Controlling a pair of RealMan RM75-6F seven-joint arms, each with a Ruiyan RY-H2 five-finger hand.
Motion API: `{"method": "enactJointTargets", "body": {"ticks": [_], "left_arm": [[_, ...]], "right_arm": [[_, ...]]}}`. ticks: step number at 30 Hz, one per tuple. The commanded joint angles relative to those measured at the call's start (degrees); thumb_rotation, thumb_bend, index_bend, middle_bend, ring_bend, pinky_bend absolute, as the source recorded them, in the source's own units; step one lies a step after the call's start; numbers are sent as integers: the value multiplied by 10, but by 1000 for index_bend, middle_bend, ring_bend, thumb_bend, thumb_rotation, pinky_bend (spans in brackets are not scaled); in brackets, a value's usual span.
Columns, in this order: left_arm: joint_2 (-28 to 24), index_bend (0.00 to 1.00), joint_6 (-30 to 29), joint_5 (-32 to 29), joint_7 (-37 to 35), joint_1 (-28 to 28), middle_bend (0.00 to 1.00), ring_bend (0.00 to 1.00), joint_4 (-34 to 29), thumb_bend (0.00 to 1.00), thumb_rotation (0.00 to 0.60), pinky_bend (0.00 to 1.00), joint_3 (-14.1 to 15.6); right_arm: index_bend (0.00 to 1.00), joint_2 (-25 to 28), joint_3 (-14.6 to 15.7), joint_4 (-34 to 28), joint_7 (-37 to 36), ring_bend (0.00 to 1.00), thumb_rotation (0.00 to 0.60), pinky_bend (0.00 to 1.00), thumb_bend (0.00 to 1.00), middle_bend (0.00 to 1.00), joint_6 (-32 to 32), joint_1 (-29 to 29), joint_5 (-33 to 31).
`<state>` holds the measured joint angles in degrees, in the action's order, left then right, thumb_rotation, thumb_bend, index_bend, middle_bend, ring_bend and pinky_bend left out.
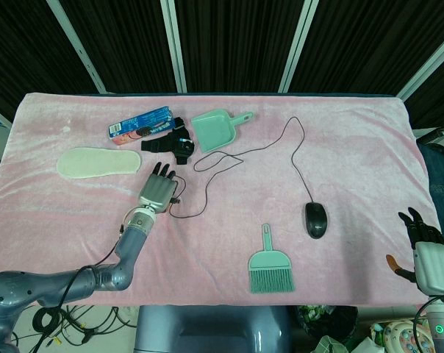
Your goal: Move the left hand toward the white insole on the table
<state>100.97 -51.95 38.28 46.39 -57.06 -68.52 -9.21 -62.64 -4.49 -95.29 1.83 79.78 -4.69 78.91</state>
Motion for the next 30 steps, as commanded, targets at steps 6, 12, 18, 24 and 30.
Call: {"method": "enactJointTargets", "body": {"ticks": [6, 12, 18, 24, 30], "left_arm": [[6, 485, 3, -2, 5, -2, 179, 0, 5, 319, 600, 0, 3], [11, 500, 6, -6, 8, -3, 181, 0, 14, 320, 600, 0, 4], [14, 533, 6, -8, 14, -5, 190, 0, 18, 327, 600, 0, 5], [15, 550, 3, -6, 11, -4, 198, 0, 17, 362, 600, 0, 2], [10, 558, -1, -7, 9, -1, 198, 0, 11, 372, 600, 0, 0]], "right_arm": [[129, 0, 0, 0, -1, 185, 600, 177, 178, 36, 0, 0, 0], [129, 1, -1, 0, -4, 185, 600, 177, 178, 37, -1, 0, -1], [129, 1, -1, 0, -5, 185, 600, 177, 178, 37, -1, 0, 0], [129, 1, -1, -1, -8, 185, 600, 177, 178, 37, -1, 0, -1], [129, 1, -1, 0, -8, 185, 600, 177, 179, 37, -2, 0, -1]]}}
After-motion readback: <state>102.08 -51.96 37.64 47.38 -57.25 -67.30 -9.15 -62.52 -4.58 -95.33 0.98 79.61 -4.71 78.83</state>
